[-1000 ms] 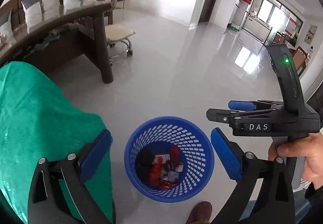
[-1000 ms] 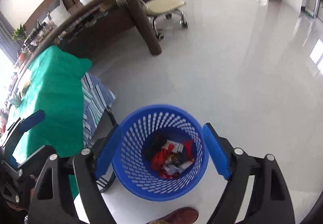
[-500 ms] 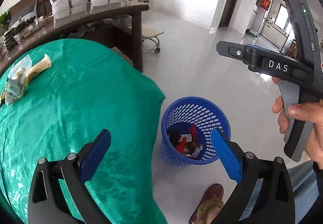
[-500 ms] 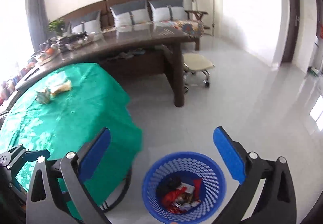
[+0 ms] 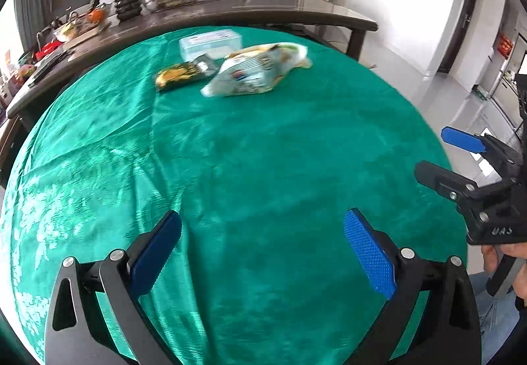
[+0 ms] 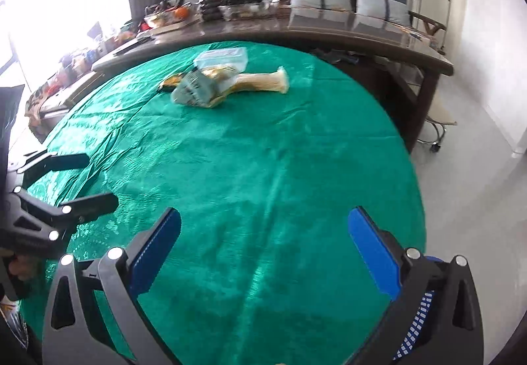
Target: Collect trash
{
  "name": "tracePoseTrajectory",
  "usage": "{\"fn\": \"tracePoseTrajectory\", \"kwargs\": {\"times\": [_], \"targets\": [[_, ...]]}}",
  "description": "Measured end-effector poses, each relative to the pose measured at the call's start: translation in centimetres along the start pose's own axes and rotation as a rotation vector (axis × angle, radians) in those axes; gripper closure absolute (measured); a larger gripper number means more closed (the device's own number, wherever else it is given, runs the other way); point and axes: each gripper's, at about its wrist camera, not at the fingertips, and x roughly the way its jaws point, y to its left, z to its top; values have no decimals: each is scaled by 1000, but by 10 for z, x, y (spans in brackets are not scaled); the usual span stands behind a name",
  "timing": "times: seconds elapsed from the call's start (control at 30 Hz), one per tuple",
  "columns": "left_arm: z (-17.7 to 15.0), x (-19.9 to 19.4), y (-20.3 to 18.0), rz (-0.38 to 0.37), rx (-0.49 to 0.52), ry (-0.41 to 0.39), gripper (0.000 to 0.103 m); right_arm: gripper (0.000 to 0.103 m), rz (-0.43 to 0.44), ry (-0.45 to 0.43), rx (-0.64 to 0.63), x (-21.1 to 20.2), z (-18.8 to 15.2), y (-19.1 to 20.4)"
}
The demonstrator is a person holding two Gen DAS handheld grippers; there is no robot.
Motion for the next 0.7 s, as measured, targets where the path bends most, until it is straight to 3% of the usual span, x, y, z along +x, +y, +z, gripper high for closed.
{"fn": "tracePoseTrajectory", "kwargs": {"times": [0.17, 0.33, 0.4, 0.7], "targets": [[1, 10, 45, 40, -20, 27, 5, 5, 11, 39, -59, 17, 1, 22], [7, 23, 67, 68, -7, 35, 4, 5, 15, 75, -58, 26, 1, 26], [5, 23, 67, 71, -6, 33, 4, 5, 13, 108, -54, 31, 0, 26], [5, 24, 66, 73, -4, 33, 4, 5, 7, 110, -48, 32, 0, 27]]}}
